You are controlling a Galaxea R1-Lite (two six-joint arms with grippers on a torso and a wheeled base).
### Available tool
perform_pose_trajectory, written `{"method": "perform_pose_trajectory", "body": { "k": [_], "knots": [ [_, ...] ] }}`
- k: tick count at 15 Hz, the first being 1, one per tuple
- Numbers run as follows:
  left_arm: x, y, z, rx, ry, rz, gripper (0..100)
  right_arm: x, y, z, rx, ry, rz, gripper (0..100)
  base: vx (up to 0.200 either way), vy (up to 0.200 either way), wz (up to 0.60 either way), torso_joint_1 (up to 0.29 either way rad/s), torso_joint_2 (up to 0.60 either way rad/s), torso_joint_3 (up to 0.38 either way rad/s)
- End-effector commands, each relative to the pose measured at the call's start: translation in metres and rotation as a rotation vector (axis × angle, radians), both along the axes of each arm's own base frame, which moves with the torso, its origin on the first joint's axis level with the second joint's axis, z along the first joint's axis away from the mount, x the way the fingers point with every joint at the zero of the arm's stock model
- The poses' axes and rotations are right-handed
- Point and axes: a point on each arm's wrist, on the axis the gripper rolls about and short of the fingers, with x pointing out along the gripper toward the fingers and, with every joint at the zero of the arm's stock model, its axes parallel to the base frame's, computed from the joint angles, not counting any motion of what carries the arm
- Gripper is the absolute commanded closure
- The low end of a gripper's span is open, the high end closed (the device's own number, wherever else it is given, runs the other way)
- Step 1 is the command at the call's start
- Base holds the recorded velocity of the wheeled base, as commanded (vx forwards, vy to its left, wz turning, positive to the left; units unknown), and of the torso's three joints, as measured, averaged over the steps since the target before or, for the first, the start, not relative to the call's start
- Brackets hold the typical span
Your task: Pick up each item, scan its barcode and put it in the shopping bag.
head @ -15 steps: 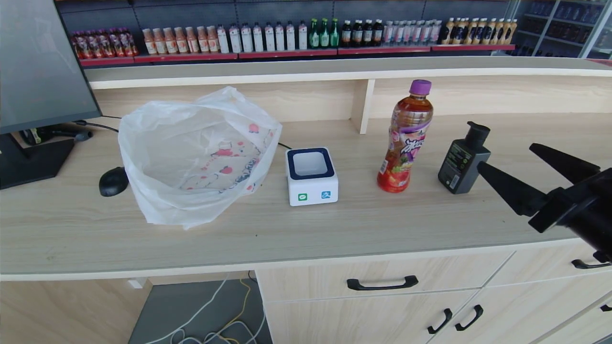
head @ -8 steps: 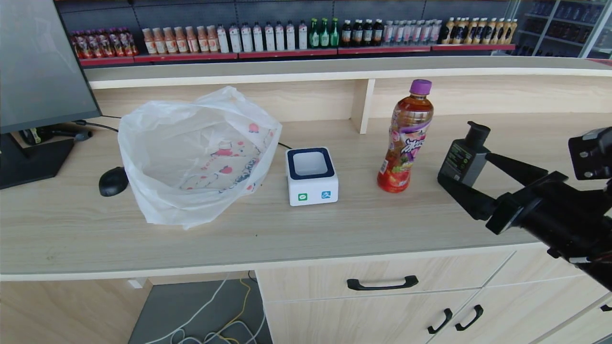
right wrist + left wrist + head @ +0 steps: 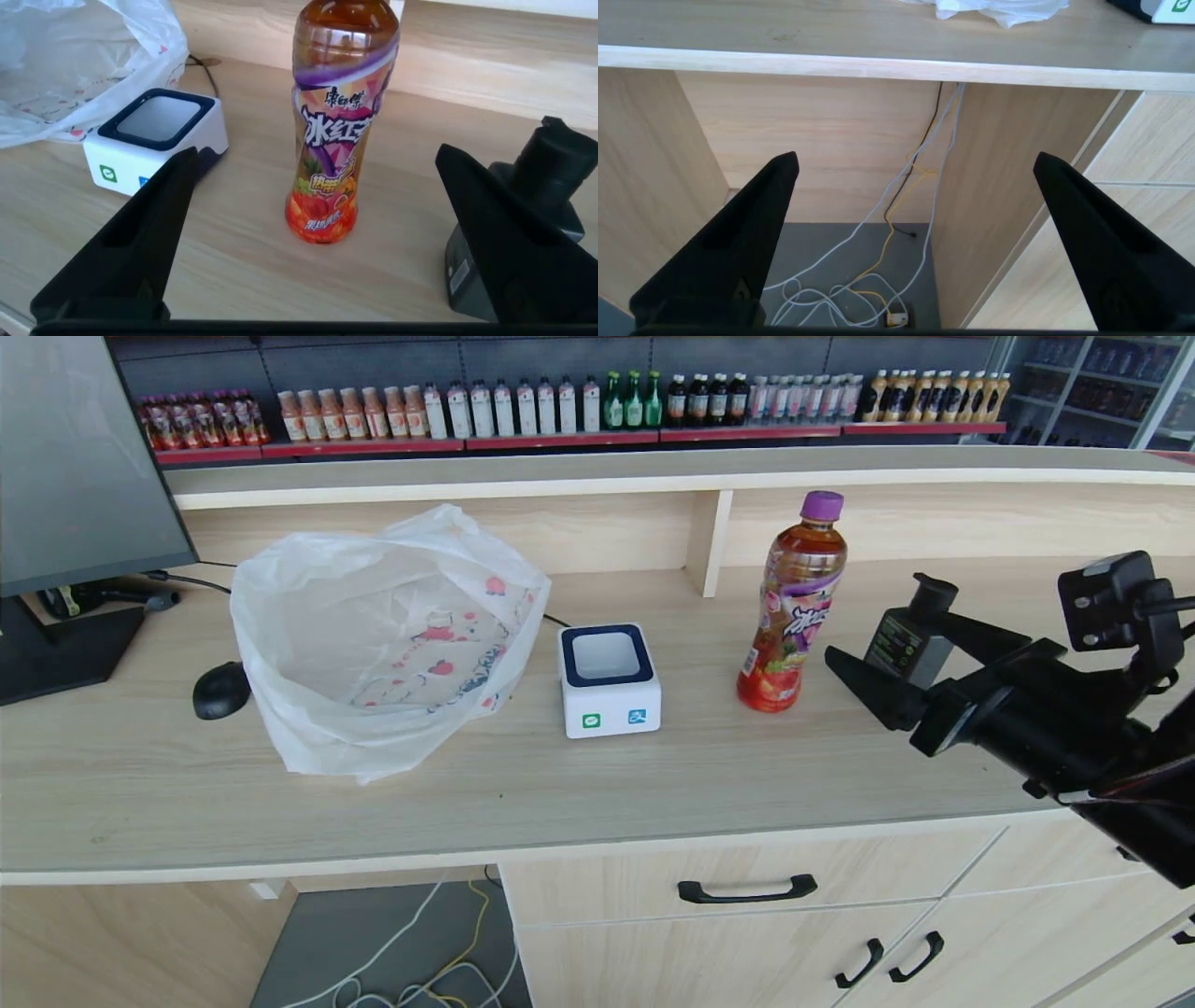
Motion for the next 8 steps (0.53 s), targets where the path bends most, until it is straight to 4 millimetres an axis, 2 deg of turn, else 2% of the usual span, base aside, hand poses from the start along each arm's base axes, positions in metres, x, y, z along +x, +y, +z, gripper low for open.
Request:
{"method": "perform_pose_trajectory", "body": {
  "k": [1, 8],
  "knots": [
    [0.0, 0.0, 0.0, 0.0, 0.0, 0.0, 0, 0.007, 0.003, -0.001, 0.0, 0.002, 0.002, 0, 0.0, 0.0, 0.0, 0.0, 0.0, 0.0],
    [0.0, 0.0, 0.0, 0.0, 0.0, -0.001, 0, 0.021, 0.017, -0.001, -0.005, -0.011, 0.009, 0, 0.0, 0.0, 0.0, 0.0, 0.0, 0.0]
  ]
}}
